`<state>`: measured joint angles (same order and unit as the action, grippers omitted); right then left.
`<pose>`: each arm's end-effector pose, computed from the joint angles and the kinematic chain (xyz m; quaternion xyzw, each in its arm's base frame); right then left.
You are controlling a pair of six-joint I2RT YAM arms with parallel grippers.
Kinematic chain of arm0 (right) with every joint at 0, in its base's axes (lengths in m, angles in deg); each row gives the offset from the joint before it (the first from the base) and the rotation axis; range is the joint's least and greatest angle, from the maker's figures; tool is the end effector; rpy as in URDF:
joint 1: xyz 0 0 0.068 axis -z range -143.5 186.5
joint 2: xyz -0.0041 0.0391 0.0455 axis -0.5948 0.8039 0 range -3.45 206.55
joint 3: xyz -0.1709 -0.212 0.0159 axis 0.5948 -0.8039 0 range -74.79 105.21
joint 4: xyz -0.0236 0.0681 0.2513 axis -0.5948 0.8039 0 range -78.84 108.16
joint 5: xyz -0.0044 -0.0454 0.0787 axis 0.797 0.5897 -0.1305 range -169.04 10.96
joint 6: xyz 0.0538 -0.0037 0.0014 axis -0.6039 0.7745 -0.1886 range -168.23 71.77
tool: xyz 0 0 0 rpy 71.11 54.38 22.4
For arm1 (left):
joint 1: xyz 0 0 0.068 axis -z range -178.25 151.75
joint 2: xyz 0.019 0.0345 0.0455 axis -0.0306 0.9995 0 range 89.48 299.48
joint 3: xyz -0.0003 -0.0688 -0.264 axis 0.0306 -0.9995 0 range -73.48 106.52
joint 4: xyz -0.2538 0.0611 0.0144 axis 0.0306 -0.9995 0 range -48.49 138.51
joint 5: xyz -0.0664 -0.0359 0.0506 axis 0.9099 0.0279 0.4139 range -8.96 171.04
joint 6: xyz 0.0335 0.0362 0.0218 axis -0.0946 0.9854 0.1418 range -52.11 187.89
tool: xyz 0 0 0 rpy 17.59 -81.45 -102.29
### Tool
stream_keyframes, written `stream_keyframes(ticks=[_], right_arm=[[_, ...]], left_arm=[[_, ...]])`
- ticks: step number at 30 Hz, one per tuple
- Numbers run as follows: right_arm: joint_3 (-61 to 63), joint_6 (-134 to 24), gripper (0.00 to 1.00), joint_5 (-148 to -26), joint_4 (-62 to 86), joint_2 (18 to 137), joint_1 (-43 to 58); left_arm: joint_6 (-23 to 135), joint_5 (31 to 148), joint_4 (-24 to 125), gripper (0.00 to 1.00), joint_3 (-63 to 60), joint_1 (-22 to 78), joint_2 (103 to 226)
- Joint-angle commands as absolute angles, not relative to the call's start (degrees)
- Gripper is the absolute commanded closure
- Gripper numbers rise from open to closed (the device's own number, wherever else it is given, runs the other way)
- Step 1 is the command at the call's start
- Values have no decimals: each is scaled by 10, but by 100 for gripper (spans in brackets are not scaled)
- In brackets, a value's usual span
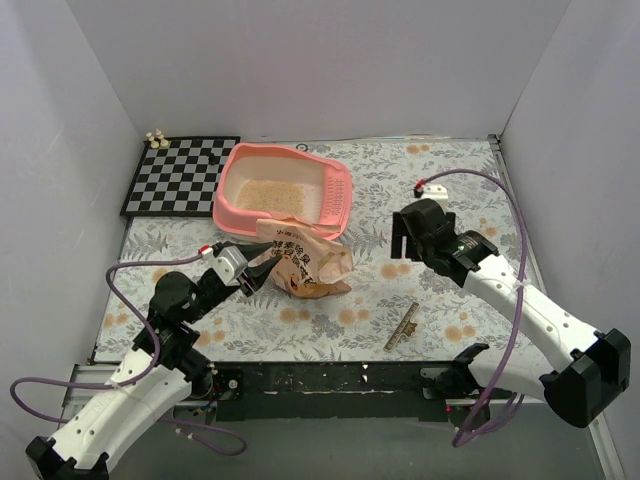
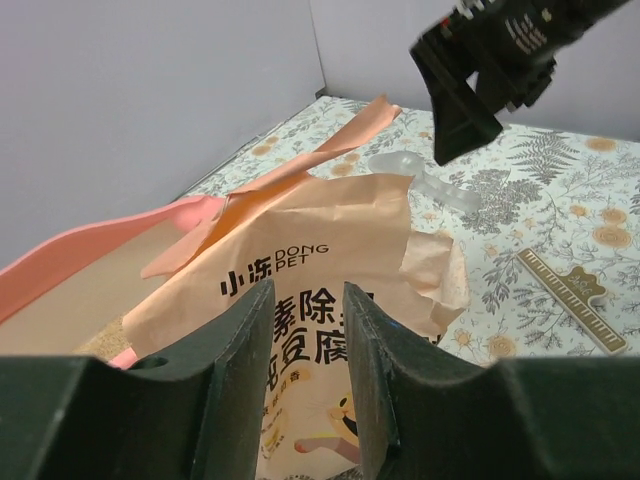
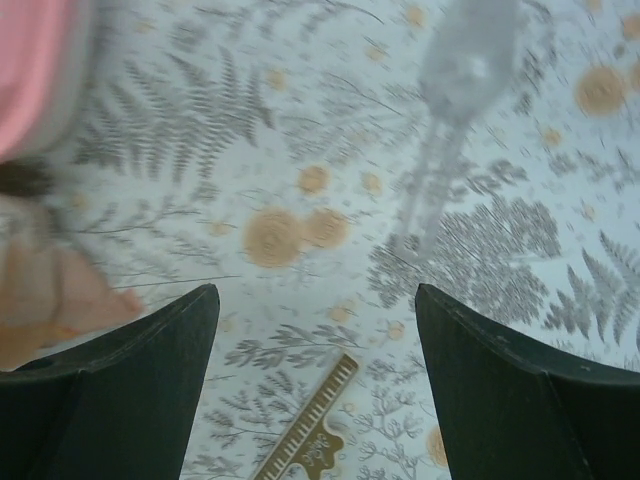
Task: Fill the litter box with clean litter
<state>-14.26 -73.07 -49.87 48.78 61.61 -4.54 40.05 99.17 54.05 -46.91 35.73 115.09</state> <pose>0.1891 0.1416 0.3228 -0.0235 0.8902 0.0203 0.4545 0.1042 -0.0834 0.3039 0.1526 0.6503 -0.4684 0.5782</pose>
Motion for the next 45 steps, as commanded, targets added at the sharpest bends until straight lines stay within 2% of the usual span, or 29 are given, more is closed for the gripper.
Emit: stream_keyframes(ticks=[1, 6, 11, 21, 27, 30, 33, 37, 39, 40, 45], right_arm=[[-234, -801, 14, -473, 465, 586, 47], [-313, -815, 14, -501, 410, 595, 146], [-339, -793, 14, -563, 342, 634, 214], [-316, -771, 18, -642, 279, 736, 246], [-308, -755, 22, -642, 266, 788, 247], [-293, -743, 30, -644, 274, 808, 247], [-292, -733, 44, -646, 272, 818, 246], [-287, -721, 75, -644, 274, 833, 247], [-286, -718, 94, -642, 274, 837, 247], [-286, -717, 99, -638, 274, 837, 247], [-247, -685, 99, -625, 318, 794, 236]], left_arm=[[360, 962, 566, 67, -487, 358, 1156], [347, 944, 584, 65, -507, 359, 1130], [341, 945, 596, 63, -519, 359, 1108], [335, 936, 595, 60, -521, 359, 1114], [336, 933, 595, 59, -525, 359, 1114], [333, 930, 595, 57, -524, 359, 1116], [331, 928, 595, 55, -524, 359, 1117], [327, 926, 594, 53, -522, 359, 1118], [326, 922, 593, 52, -521, 359, 1117], [326, 920, 593, 51, -521, 359, 1117], [321, 919, 580, 44, -505, 359, 1113]])
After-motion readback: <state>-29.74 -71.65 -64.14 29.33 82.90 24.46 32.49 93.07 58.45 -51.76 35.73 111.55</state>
